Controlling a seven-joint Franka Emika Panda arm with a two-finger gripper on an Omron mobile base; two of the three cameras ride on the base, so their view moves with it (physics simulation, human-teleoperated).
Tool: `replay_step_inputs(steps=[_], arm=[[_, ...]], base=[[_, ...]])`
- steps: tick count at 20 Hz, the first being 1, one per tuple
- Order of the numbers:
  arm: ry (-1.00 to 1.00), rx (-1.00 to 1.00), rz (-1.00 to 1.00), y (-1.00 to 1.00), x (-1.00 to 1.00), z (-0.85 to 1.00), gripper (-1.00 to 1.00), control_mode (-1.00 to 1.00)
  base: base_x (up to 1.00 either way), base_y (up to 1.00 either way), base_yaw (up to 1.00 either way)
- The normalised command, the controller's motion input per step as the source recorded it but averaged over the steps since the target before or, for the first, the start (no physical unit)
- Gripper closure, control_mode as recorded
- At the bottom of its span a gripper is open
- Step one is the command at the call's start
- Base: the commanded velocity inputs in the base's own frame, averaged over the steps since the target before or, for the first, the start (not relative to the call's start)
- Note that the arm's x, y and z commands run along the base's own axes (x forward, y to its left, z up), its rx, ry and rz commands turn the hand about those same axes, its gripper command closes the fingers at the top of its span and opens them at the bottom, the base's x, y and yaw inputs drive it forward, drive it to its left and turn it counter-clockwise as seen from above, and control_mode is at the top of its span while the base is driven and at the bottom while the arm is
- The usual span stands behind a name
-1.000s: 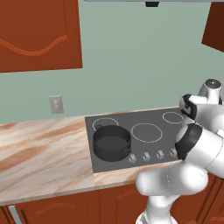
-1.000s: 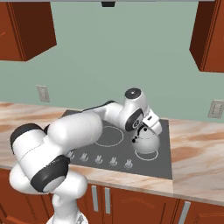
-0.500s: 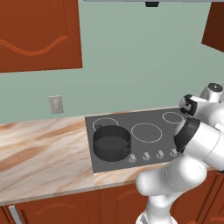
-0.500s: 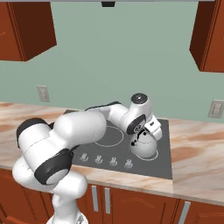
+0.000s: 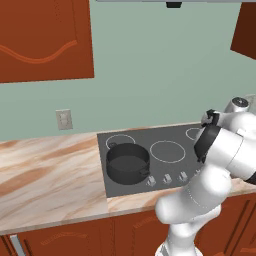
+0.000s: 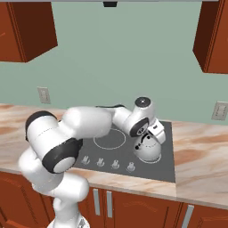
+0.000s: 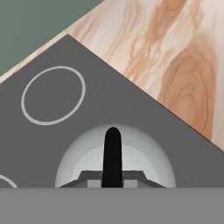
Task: Pick the kettle from the counter and place it on a stove burner. Then turn the burner on.
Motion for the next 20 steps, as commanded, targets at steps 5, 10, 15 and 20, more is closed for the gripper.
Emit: replay_step_inputs(steps=[5,10,15,20], arm=[[0.00,0.00,0.00,-0.32,0.16,-0.25,1.00,-1.00],[0.01,0.00,0.00,-0.18,0.09,-0.10,1.00,-1.00],[0.01,0.01,0.00,0.00,0.01,0.00,1.00,-1.00],[0.00,0.00,0.00,0.00,0.00,0.00,-1.00,-1.00]], base=[[0.00,0.00,0.00],[0.00,0.00,0.00],[0.00,0.00,0.00],[0.00,0.00,0.00]])
